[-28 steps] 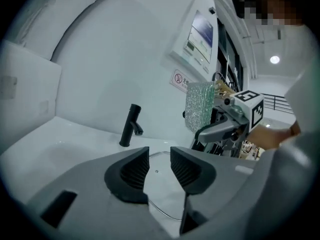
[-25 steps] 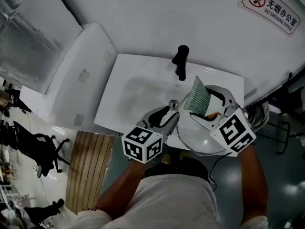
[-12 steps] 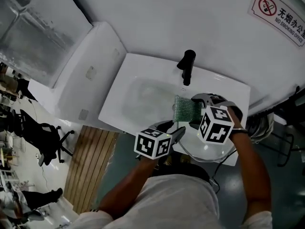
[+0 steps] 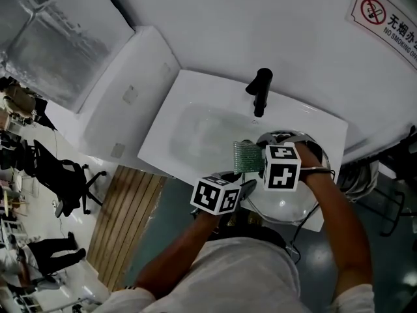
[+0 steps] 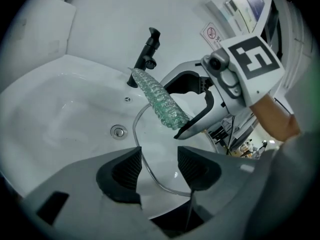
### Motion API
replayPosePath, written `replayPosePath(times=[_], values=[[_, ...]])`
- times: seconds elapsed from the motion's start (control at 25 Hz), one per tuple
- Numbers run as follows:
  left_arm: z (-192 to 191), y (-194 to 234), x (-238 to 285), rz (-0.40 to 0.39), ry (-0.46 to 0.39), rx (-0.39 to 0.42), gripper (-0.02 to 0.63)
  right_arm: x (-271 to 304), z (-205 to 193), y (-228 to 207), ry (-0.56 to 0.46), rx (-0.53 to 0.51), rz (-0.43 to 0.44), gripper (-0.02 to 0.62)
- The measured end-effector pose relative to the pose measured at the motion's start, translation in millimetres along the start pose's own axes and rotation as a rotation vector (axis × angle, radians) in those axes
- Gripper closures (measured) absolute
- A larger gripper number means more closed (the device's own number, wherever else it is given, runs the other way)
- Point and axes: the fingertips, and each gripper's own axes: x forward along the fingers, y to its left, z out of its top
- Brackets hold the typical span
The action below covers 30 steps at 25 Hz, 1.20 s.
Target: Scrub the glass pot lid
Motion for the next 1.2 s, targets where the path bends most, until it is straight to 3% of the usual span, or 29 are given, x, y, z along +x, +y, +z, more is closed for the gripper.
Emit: replayPosePath(times=[0.36, 0.68, 1.0, 1.2], values=[[-9, 7, 7, 0.052, 0.031, -0.003, 0.415, 14, -1, 10, 0.023, -0.053, 0.046, 0.247], [-12, 8, 8, 0.067, 0.028, 0.015, 0.419, 16, -1, 7, 0.025, -0.022, 0.064, 0.247], [-13, 8, 7, 0.076, 0.021, 0.019, 0.42, 13, -23, -8, -0.013, 0.208, 0.106, 0.247], [-13, 9, 7, 0.076, 0.018, 0.02, 0.42, 10, -59, -35, -0.028, 0.481, 0.047, 0.247]])
